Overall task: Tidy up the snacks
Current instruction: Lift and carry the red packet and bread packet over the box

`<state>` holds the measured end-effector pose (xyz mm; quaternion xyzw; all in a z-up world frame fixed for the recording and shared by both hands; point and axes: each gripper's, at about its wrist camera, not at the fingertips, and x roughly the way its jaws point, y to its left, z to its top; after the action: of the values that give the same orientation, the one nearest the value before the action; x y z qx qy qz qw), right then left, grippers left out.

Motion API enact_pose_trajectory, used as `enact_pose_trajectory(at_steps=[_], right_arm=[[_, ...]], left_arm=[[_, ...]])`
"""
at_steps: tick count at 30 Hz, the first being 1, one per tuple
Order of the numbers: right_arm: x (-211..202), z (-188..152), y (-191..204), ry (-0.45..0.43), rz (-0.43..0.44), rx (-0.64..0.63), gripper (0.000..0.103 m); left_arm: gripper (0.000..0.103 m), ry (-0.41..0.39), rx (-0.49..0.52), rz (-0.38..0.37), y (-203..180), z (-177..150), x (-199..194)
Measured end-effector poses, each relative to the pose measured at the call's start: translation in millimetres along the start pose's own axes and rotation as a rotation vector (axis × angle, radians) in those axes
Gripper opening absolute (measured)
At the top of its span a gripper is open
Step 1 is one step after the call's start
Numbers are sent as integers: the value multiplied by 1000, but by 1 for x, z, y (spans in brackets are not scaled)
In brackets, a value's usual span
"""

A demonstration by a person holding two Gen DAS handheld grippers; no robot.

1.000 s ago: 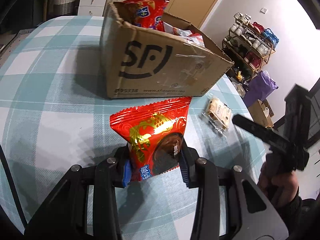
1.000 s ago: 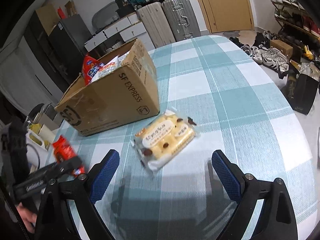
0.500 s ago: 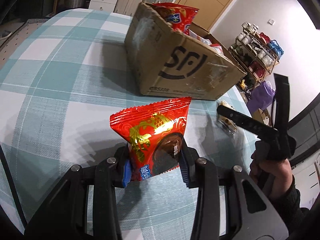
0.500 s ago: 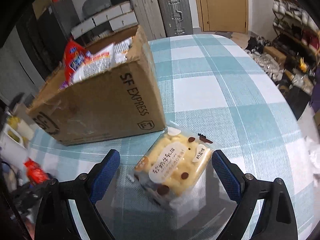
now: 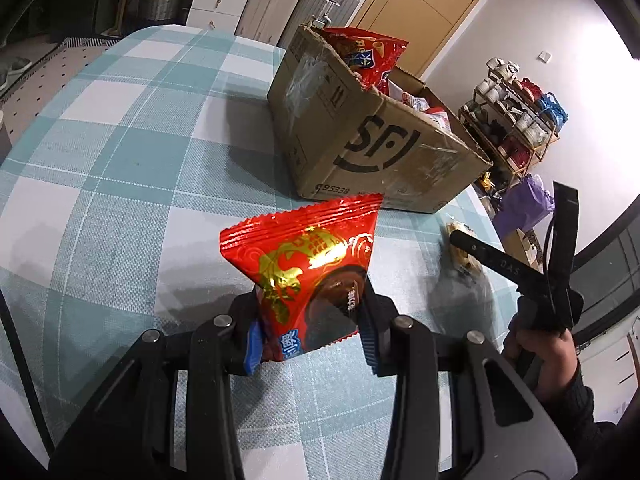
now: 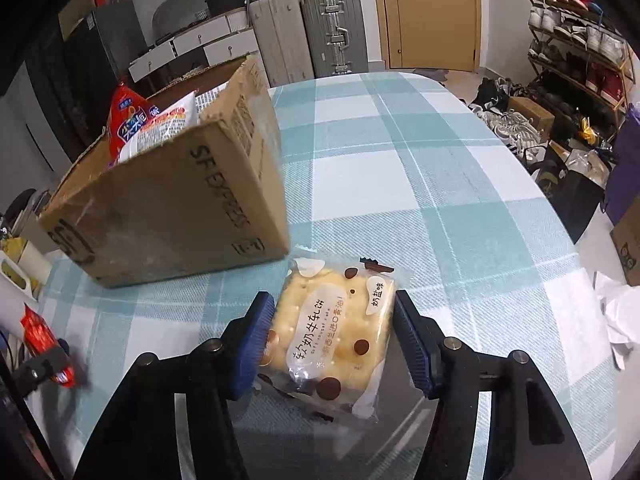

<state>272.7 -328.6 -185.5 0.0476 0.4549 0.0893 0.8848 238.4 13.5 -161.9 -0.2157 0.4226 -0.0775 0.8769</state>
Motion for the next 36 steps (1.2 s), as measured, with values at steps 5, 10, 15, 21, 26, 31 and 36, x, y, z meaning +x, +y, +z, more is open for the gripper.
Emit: enact_pose_trajectory(at_steps=[5, 10, 15, 21, 26, 31, 36], right_arm=[[-6, -6, -4, -2, 33, 30, 61], [-23, -15, -4, -17, 59, 41, 61], [-50, -19, -3, -47, 92, 46, 61], [-85, -17, 2, -105, 138, 39, 61], [-118, -10, 14, -156, 186, 11, 61], [-144, 3, 29, -196, 224, -37, 61], [-164, 23, 45, -241, 249, -100, 61]], left_arm=[[35, -6, 14, -2, -5, -6, -11], [35, -17, 19, 4, -7, -8, -20], [35, -20, 43, 17, -16, -10, -28], [35, -37, 78, 17, -28, -5, -41], [35, -64, 109, 9, -38, 10, -56], [35, -92, 132, 7, -47, 32, -70], [35, -111, 168, -3, -60, 59, -81]])
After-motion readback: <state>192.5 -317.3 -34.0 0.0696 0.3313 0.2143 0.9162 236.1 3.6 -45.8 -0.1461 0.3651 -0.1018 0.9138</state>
